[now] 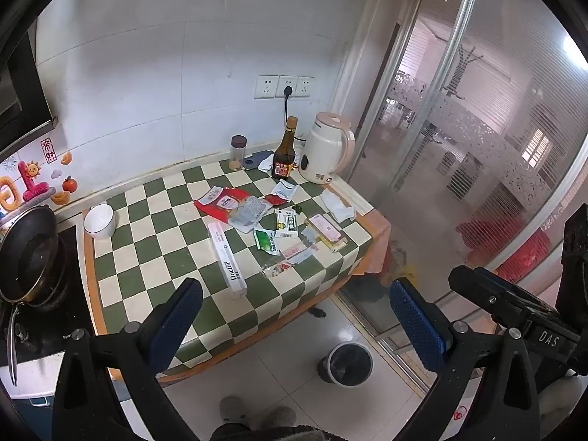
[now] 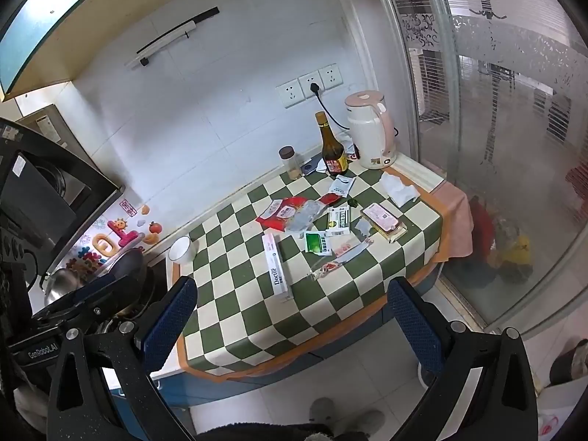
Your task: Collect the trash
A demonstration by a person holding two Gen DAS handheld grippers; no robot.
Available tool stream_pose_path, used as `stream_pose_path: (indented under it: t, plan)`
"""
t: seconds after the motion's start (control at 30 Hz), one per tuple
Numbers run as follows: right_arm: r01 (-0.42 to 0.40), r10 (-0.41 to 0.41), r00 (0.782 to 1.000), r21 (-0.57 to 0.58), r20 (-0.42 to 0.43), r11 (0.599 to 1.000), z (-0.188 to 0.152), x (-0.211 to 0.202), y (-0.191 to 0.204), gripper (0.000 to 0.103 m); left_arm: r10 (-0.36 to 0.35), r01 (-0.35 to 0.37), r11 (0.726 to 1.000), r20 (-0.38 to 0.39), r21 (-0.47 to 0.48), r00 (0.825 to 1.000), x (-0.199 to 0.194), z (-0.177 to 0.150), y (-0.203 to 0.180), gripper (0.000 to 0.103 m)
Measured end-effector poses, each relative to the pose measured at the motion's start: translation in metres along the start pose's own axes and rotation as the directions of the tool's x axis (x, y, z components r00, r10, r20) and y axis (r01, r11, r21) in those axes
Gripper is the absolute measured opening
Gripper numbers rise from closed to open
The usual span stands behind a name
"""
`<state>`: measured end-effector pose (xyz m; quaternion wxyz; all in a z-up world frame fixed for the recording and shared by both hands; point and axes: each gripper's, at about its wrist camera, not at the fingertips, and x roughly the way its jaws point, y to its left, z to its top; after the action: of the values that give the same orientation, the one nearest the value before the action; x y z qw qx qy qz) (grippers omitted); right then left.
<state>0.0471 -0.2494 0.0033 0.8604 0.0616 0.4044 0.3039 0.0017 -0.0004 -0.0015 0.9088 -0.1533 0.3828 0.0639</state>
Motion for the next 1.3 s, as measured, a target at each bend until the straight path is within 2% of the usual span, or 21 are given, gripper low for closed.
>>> stream_pose_path:
  t: [0.93, 1.3]
  plan:
    - [-0.008, 0.008, 1.000, 0.004, 0.003, 1.000, 0.003, -0.001, 0.003, 0.103, -0.003, 0.003, 1.000, 0.003, -0.002, 1.000, -0.003, 0.001, 0.000, 0.103]
    - [-0.007, 0.007, 1.000, 0.000, 0.005, 1.000, 0.001, -0.005, 0.019, 0.103, -0.005, 0.005, 1.000, 0.003, -0.001, 1.000, -0.003, 0.005, -0.001, 0.103]
